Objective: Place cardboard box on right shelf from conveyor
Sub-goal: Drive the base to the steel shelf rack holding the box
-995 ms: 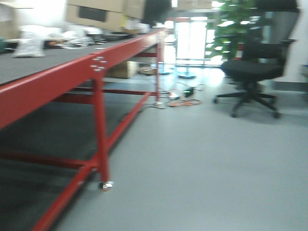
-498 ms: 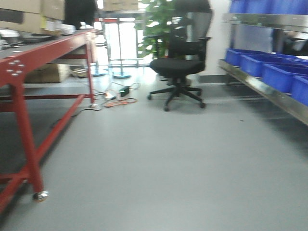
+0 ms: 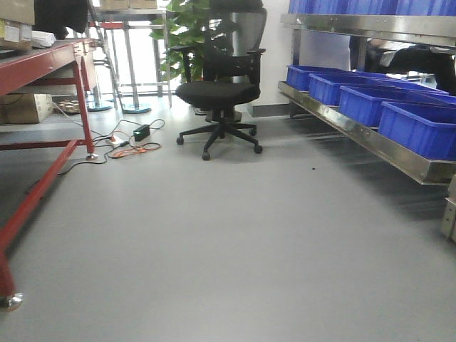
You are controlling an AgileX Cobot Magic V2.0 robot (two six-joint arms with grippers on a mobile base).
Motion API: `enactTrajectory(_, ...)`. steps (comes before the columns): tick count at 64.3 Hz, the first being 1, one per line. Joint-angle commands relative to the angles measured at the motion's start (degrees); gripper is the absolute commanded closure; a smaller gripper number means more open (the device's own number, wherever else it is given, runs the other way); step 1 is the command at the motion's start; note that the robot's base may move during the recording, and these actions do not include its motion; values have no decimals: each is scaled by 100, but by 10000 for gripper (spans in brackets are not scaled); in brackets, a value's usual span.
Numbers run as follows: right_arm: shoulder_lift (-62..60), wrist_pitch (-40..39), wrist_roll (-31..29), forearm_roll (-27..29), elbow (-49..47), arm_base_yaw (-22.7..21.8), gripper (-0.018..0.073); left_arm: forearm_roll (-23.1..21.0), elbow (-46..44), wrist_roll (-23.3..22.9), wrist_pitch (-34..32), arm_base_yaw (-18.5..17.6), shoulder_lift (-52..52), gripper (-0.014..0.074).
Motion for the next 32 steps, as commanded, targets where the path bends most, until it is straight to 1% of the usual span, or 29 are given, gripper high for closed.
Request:
enactTrajectory(1, 73, -569, -51, -106, -158, -33, 398, -27, -16, -29, -479, -13, -79, 715)
enactTrajectory(32, 61, -569, -51, -106, -158, -33, 398, -27, -16, -29, -479, -3, -79, 715)
